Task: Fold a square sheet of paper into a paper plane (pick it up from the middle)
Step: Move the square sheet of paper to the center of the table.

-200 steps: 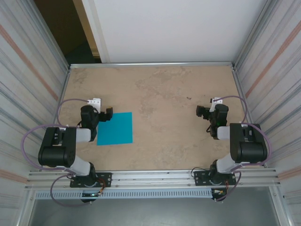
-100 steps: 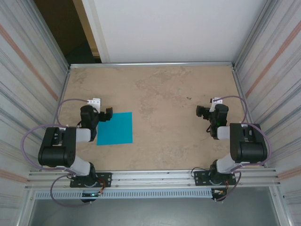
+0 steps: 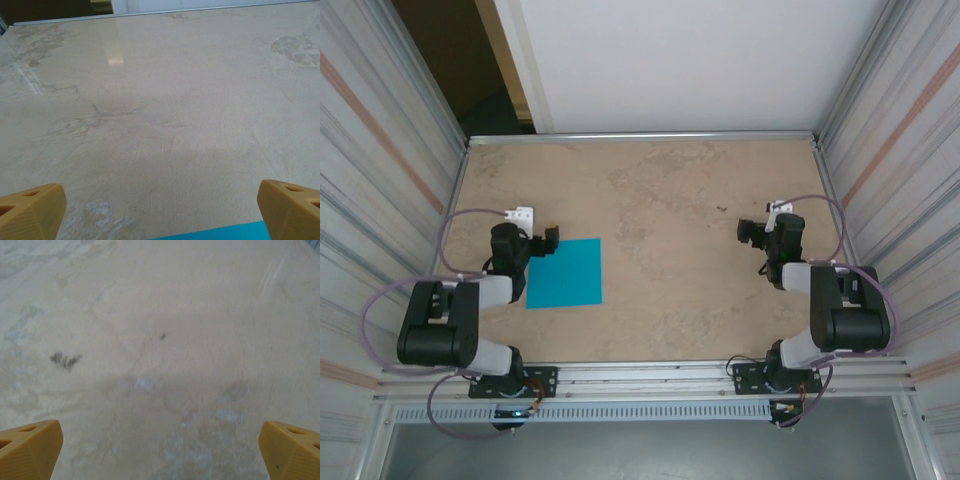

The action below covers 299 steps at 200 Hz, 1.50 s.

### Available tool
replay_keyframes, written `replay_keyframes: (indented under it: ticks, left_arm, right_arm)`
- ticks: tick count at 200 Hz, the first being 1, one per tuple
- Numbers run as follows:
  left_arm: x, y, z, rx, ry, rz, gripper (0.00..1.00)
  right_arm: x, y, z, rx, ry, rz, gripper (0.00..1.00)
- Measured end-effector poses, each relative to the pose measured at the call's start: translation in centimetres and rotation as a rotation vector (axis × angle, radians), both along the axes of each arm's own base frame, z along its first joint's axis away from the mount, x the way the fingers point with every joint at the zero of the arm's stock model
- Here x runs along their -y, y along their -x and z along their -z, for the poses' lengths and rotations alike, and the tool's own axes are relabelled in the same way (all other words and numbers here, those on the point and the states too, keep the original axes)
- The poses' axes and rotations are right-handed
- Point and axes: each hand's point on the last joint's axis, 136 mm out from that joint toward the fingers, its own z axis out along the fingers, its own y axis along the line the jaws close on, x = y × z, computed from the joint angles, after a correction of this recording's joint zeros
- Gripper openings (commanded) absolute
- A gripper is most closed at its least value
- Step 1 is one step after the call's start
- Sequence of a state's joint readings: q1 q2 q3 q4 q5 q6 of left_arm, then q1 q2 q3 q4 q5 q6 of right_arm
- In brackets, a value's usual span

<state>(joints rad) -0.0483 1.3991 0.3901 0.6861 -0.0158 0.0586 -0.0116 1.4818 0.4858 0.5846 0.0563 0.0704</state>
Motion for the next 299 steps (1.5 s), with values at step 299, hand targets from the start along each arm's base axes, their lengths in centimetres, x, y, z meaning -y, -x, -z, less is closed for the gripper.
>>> replay_keyframes:
  ticks: [299]
  left_arm:
    - [9.6, 10.1, 7.0, -0.813, 0.667, -0.282, 0.78]
  right_arm:
    - [-20.2, -0.7, -3.3, -0.393, -0.587, -0.232, 0.99]
